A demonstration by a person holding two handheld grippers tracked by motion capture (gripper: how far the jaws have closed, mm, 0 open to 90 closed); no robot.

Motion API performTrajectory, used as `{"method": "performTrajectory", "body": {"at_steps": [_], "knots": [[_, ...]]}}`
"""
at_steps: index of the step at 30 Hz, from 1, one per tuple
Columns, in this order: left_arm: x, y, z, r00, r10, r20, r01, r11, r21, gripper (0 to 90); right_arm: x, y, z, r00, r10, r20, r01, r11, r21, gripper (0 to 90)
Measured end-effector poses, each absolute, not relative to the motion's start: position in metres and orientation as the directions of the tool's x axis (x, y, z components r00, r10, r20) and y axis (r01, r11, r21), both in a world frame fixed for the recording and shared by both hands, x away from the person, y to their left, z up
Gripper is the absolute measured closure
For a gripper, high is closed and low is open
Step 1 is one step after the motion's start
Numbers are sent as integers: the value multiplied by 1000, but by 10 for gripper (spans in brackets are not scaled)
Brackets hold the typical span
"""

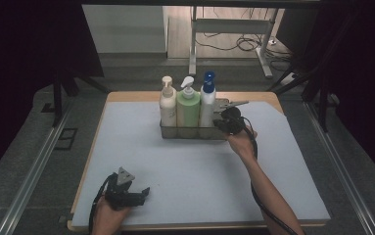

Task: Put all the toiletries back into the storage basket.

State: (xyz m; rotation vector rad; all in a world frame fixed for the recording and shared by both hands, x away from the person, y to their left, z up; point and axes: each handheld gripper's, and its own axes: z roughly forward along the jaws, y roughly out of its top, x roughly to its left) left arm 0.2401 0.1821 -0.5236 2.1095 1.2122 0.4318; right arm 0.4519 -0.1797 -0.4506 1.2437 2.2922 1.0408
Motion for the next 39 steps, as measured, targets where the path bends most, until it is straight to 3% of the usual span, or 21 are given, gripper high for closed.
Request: {"method": "performTrajectory", "body": {"at_steps": [17,39], "knots": [[240,182,-524,516,856,-40,638,-353,684,120,441,-198,-440,-576,818,13,535,365,762,450],[240,182,-524,516,856,-39,638,-353,684,120,406,-205,-428,-671,741,-25,471,452,758,127]]}}
